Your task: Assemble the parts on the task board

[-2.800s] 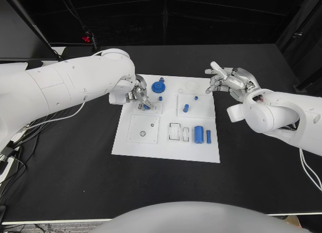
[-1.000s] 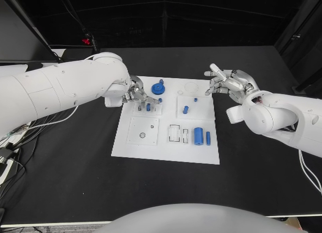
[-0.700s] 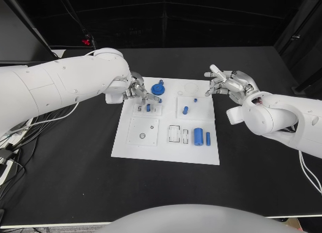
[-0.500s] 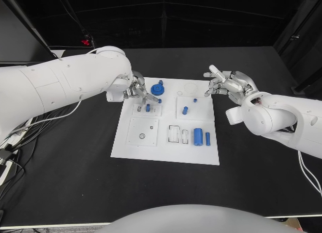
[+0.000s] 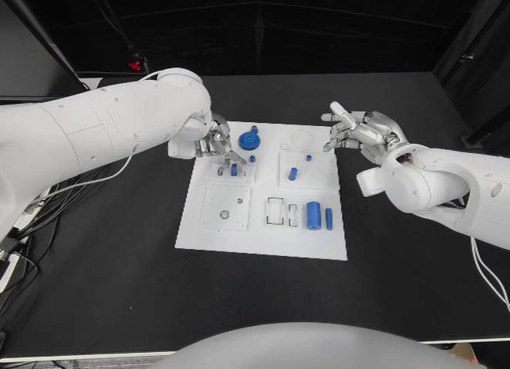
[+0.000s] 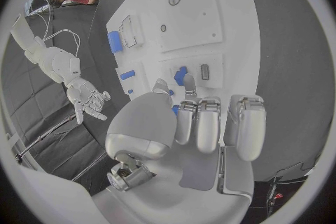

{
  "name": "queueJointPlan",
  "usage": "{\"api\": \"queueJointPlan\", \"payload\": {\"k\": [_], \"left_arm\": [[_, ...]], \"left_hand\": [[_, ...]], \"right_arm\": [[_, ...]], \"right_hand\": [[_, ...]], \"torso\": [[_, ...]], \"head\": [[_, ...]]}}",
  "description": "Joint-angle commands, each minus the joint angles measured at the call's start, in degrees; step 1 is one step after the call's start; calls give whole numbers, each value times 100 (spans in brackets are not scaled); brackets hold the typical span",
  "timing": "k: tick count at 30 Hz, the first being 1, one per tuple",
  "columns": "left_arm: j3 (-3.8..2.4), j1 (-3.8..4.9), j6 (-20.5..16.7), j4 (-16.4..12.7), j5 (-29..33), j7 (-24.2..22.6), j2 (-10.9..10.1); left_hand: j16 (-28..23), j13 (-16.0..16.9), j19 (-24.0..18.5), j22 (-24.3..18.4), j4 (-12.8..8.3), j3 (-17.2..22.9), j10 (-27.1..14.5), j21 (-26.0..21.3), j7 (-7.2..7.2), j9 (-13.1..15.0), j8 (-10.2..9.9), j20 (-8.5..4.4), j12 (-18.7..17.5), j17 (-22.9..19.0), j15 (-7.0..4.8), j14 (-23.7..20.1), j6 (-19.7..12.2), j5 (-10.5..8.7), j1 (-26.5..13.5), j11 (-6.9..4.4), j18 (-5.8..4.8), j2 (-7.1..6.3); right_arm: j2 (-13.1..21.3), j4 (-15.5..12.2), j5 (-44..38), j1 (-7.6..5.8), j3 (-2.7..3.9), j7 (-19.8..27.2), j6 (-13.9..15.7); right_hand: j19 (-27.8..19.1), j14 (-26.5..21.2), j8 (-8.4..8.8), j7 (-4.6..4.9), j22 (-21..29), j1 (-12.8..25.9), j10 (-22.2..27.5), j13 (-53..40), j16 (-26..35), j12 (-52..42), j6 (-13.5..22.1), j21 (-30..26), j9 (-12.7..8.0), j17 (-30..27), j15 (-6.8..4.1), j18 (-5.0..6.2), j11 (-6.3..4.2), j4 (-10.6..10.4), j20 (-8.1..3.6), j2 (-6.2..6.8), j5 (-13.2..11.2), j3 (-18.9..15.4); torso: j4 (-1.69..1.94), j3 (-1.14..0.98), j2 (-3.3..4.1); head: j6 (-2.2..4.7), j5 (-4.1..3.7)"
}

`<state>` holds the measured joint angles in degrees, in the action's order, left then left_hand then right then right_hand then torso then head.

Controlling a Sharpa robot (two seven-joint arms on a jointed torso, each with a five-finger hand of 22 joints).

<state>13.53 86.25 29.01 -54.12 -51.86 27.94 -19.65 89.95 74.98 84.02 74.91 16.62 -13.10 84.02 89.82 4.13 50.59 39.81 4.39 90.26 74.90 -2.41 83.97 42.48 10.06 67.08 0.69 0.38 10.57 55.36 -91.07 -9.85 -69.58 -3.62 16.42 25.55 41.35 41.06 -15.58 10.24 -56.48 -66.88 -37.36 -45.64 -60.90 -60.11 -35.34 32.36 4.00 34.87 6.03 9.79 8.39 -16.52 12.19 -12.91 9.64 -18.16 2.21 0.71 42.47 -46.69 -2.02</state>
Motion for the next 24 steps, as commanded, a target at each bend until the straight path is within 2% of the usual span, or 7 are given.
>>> {"api": "queueJointPlan", "payload": {"k": [1, 8, 13, 14, 15, 17, 24], "left_arm": [[-4, 4, 228, 22, -25, 38, 23], [-4, -11, 222, 87, -24, 14, 88], [-4, -18, 174, 127, -24, 12, 121], [-4, -18, 172, 131, -24, 14, 124], [-4, -20, 172, 143, -24, 20, 132], [-4, -24, 173, 159, -24, 24, 141], [-4, -48, 197, 212, -24, 31, 166]], "left_hand": [[5, 1502, 598, 1509, -2, 31, 598, 18, -25, -6, -20, -7, -26, 1510, -17, 603, 33, 20, 53, -14, -38, 5], [5, 1502, 598, 1509, 13, 18, 598, 18, -26, -10, -17, -8, -26, 1510, -18, 603, 61, 33, 42, -14, -38, 31], [5, 1502, 598, 1509, 12, 22, 598, 18, -39, -14, -5, -10, -26, 1510, -23, 603, 120, 62, 59, -25, -38, 113], [5, 1502, 598, 1509, 12, 30, 598, 18, -46, -17, -5, -12, -26, 1510, -26, 603, 135, 109, 73, -31, -38, 155], [5, 1502, 598, 1509, 13, 37, 598, 18, -56, -25, -15, -16, -26, 1510, -33, 603, 147, 261, 106, -41, -38, 201], [5, 1502, 598, 1509, 10, 36, 598, 18, -66, -34, -28, -21, -26, 1510, -40, 603, 157, 403, 151, -49, -38, 223], [5, 1502, 598, 1509, 6, 32, 598, 18, -75, -51, -57, -29, -26, 1510, -48, 603, 156, 540, 226, -57, -38, 240]], "right_arm": [[-5, -13, 6, -7, 3, 36, -42], [-7, -12, 6, -7, 3, 35, -39], [-11, -16, 6, -7, 3, 34, -40], [-11, -17, 6, -7, 3, 34, -40], [-10, -17, 6, -7, 3, 35, -37], [-9, -17, 6, -7, 2, 35, -35], [-18, -18, 6, -7, 2, 38, -35]], "right_hand": [[3, -30, -40, 62, 6, -25, 36, 9, -36, -32, 33, -22, 1, -8, 8, 53, -5, -2, 24, -47, 27, -5], [3, -30, -40, 62, 6, -25, 36, 9, -36, -32, 33, -22, 1, -8, 8, 53, -5, -2, 24, -47, 27, -5], [3, -32, -46, 64, 8, -32, 36, 16, -41, -37, 37, -23, 0, -16, 8, 53, -5, -1, 24, -50, 37, -4], [4, -33, -49, 65, 8, -35, 35, 19, -43, -40, 39, -23, -1, -19, 8, 53, -5, 0, 25, -51, 41, -3], [4, -33, -49, 65, 8, -35, 35, 19, -43, -40, 39, -23, -1, -19, 8, 53, -5, 0, 25, -51, 41, -3], [4, -33, -49, 65, 8, -35, 35, 19, -43, -40, 39, -23, -1, -19, 8, 53, -5, 0, 25, -51, 41, -3], [4, -33, -49, 65, 8, -35, 35, 19, -43, -40, 39, -23, -1, -19, 8, 53, -5, 0, 25, -51, 41, -3]], "torso": [[1, 1, -1], [-4, 4, 1], [-4, 4, 0], [-2, 3, 0], [0, 2, 2], [4, 2, 2], [-1, 3, 0]], "head": [[-8, 5], [-6, -3], [-12, -4], [-12, -5], [-9, -6], [-14, -9], [-34, -6]]}}
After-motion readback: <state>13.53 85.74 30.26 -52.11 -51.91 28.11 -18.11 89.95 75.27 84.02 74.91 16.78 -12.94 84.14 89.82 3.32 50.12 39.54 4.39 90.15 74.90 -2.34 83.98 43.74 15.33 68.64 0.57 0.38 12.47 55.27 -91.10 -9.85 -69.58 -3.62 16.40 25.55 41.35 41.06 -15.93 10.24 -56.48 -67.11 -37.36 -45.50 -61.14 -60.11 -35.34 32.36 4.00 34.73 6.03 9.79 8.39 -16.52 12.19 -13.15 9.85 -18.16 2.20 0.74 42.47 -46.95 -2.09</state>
